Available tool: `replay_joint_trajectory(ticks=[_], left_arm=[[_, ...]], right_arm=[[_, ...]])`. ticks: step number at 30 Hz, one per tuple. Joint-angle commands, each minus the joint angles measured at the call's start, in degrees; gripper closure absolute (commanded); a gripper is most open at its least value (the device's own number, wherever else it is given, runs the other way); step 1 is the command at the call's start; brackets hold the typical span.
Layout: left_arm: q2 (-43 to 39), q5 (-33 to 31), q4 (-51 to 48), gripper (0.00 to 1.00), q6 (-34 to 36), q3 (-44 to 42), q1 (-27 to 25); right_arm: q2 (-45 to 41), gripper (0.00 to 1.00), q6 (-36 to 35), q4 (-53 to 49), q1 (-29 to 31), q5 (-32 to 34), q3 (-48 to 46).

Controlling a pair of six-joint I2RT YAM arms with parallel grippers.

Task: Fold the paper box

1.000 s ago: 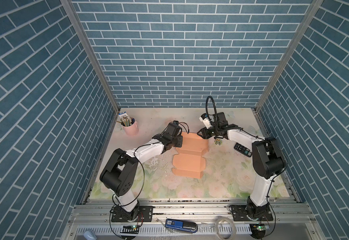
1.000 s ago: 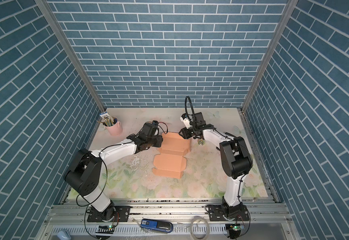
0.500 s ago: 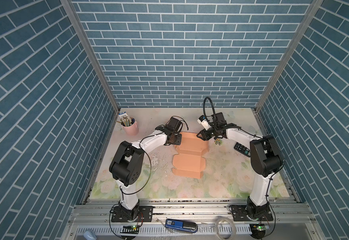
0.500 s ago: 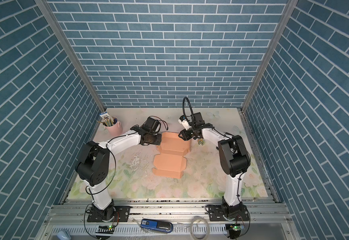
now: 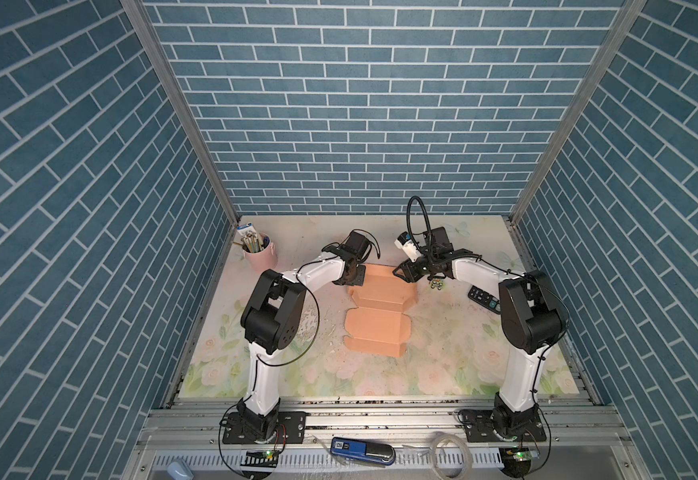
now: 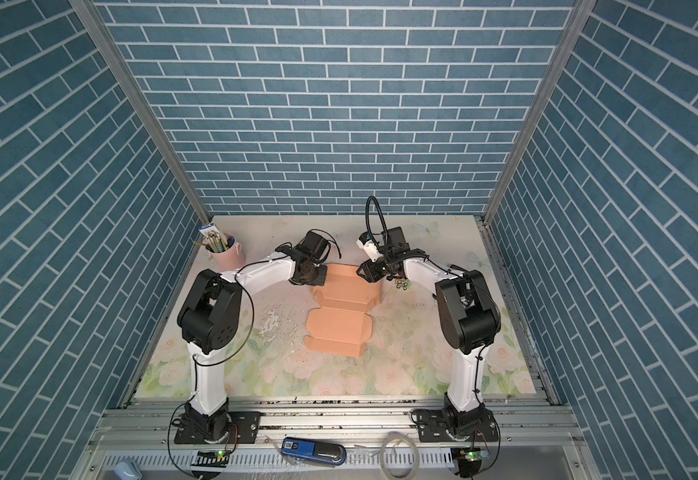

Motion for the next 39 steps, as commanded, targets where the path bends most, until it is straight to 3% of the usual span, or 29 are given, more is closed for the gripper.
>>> replay_joint_trajectory(ticks=[1,12,23,29,39], left_arm=[[-2.4,-3.6,4.1,1.00,1.8,-3.1,-0.9],[-15.5,-8.0,31.2,1.00,8.0,-23.6,-4.7],[-19.1,-7.8,41.7,1.00,9.0,-30.0,-5.8],[-20.0,-7.1,43.5,1.00,8.8,-31.3,-5.9],[-20.5,-6.5,44.0,1.00,7.7,-31.9,-5.8]], right_arm=[[-0.9,0.48,-4.4,-1.5,-0.4,-0.5,2.5],[-1.3,0.41,-9.6,-8.7,-0.6,-1.9,6.3],[-1.3,0.41,-13.8,-12.1,1.1,0.6,7.2],[-1.3,0.51,-15.4,-10.4,2.9,6.9,6.4],[-4.1,0.81,-16.4,-1.9,5.3,15.1,0.9]])
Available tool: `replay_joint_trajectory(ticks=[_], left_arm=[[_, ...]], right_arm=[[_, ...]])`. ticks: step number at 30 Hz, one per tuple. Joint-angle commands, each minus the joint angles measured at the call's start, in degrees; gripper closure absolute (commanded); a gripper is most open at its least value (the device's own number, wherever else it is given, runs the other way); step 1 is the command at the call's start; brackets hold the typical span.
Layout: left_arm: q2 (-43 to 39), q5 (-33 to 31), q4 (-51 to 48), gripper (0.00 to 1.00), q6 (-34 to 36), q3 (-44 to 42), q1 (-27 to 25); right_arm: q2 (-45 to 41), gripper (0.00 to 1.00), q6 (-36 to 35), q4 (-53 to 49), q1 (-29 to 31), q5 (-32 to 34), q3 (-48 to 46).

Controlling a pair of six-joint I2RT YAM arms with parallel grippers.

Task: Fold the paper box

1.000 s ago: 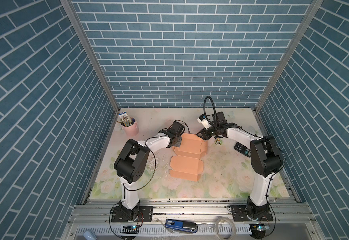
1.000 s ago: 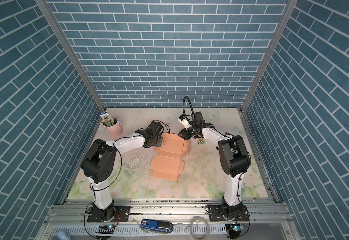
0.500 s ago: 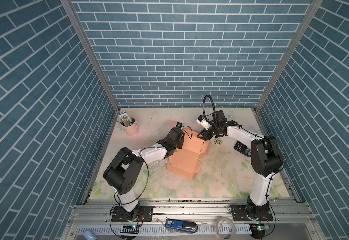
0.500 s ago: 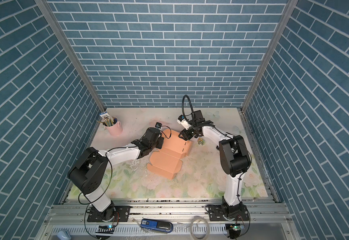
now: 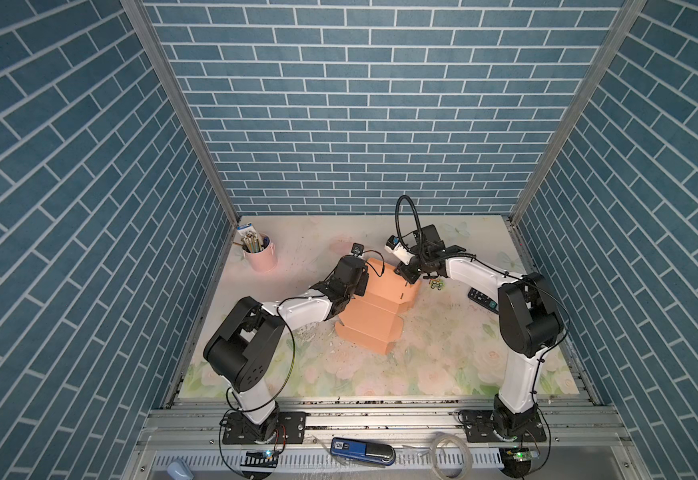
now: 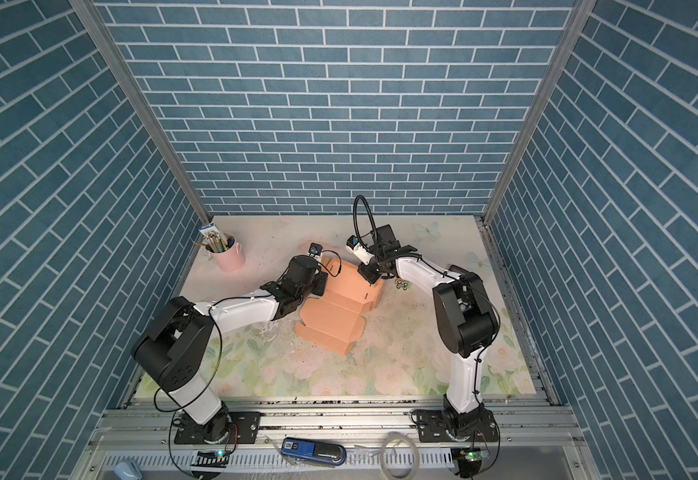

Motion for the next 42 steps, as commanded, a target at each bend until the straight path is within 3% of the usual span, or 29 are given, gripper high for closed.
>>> replay_joint_trajectory(ticks=[1,9,11,13,18,21,29,42], left_arm=[[-1.9,0.5,1.7,1.00,-0.8,-1.2,-0.2],[-2.4,1.9,3.7,0.98,-2.3,-2.9,-0.2],[-2.5,2.3,3.9,0.95,-2.6,-3.3,-0.2],[-2.8,3.2,3.4,0.89,-2.6,-3.3,-0.1],[-4.0,7.8,-0.3,0.63,-3.7,-2.7,1.8],[-6.0,11.4,-0.6,0.54,-5.6,-3.9,4.2],[-10.6,18.7,-1.3,0.51,-9.7,-4.5,10.7],[-2.1,17.7,-6.5,0.51,-12.9,0.9,16.1]], right_arm=[[-2.9,0.83,-1.7,4.2,0.9,4.3,-2.2],[-4.9,1.00,-3.9,11.2,4.0,12.4,-6.9],[-5.8,1.00,-4.2,13.3,4.6,13.5,-8.4],[-6.8,1.00,-4.7,15.0,4.9,14.1,-9.6],[-8.4,1.00,-7.0,17.6,5.5,16.3,-11.5],[-9.4,1.00,-8.4,19.0,5.8,16.6,-12.8],[-10.0,1.00,-11.7,20.8,7.2,18.0,-14.5],[-6.4,1.00,-24.6,21.2,12.6,26.2,-11.4]])
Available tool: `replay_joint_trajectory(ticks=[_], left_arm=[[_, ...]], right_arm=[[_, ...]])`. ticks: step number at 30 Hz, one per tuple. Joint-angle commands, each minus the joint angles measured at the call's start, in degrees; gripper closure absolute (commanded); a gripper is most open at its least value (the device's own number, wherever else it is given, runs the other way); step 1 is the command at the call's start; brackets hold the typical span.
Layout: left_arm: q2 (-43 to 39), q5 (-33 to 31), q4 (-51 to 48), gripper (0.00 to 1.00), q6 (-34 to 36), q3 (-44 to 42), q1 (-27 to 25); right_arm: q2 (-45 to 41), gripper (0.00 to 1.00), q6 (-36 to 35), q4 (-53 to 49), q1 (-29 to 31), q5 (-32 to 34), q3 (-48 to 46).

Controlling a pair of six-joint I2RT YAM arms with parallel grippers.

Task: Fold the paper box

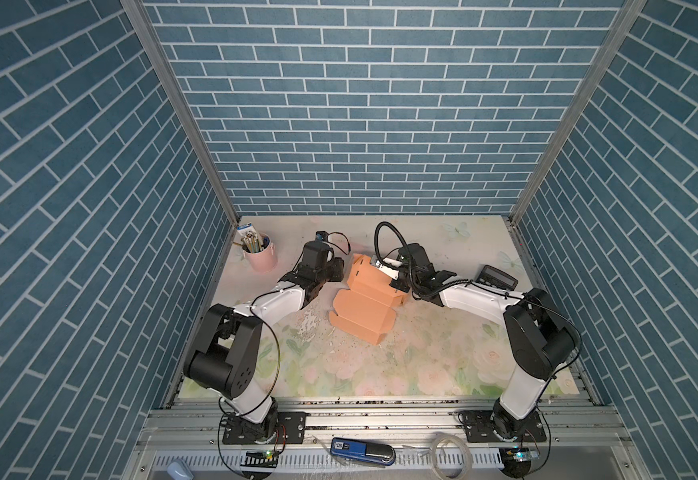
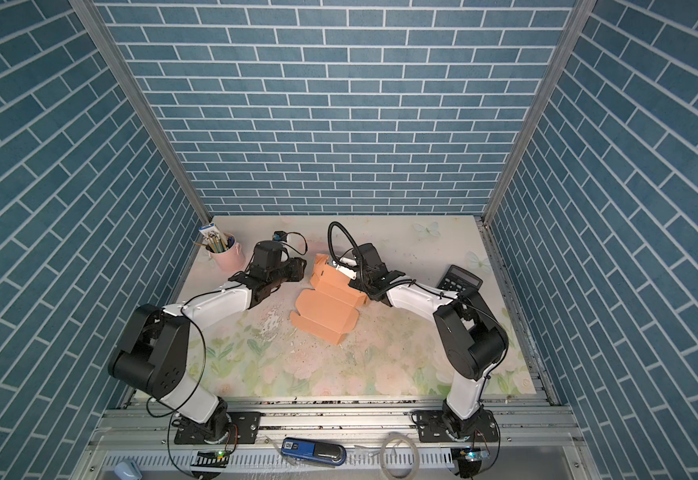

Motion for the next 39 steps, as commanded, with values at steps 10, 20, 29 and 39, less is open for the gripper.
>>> replay_joint_trajectory(ticks=[10,20,29,39], left_arm=[[6.1,5.1,2.3,0.51,-1.4,-0.7,1.4],[6.1,14.4,9.9,0.51,-0.2,-4.5,1.3],[5.4,20.1,16.2,0.51,0.7,-7.1,1.3],[7.0,22.6,17.9,0.50,3.0,-6.4,1.3]], right_arm=[[4.8,1.00,-13.8,4.6,4.4,7.1,3.5],[5.1,1.00,-13.5,4.8,4.5,6.9,4.0],[5.0,1.00,-12.3,5.3,4.5,5.9,3.7],[3.9,1.00,-11.6,5.3,4.5,5.2,3.7]])
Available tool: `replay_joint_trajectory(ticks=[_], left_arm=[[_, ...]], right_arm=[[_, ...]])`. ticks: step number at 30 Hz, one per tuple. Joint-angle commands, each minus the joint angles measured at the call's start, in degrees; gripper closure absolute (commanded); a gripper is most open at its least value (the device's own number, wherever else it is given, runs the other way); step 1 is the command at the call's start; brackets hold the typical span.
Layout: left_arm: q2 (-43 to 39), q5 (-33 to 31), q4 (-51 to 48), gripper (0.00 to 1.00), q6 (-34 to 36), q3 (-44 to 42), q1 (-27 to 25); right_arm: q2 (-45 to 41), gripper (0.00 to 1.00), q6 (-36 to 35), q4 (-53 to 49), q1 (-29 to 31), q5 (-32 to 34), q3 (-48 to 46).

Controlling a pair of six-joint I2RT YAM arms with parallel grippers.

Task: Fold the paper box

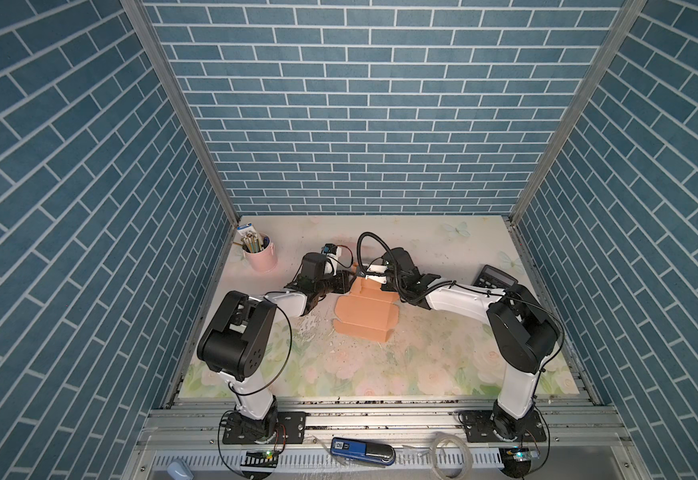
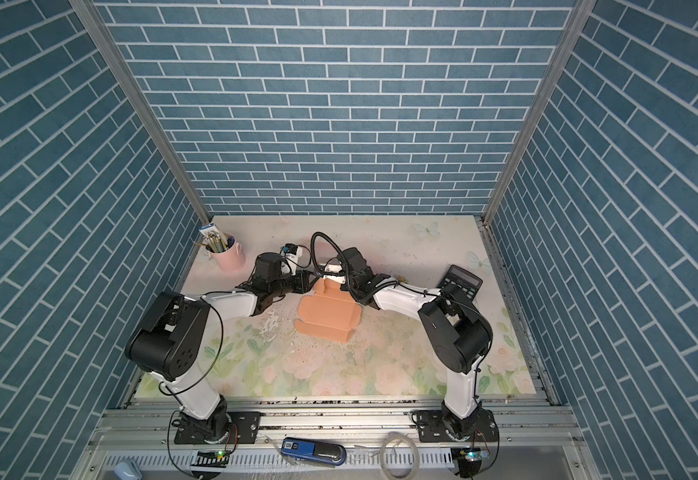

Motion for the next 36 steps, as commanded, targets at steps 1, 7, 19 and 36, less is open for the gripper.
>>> replay_joint_trajectory(ticks=[1,7,19,36], left_arm=[[1.6,2.0,1.8,0.50,2.0,1.2,0.1],[2.4,2.5,2.7,0.50,3.0,2.6,0.0],[0.8,-1.0,3.0,0.48,4.4,1.2,-0.8],[-3.1,-1.8,0.3,0.39,8.4,-1.4,-1.4]], right_arm=[[-0.8,1.00,0.4,1.5,0.2,-1.6,1.3],[-1.4,1.00,1.0,1.0,0.4,-1.9,1.2],[-1.7,1.00,2.0,0.9,0.4,-2.6,1.6],[-2.8,1.00,3.0,0.4,0.4,-3.5,1.4]])
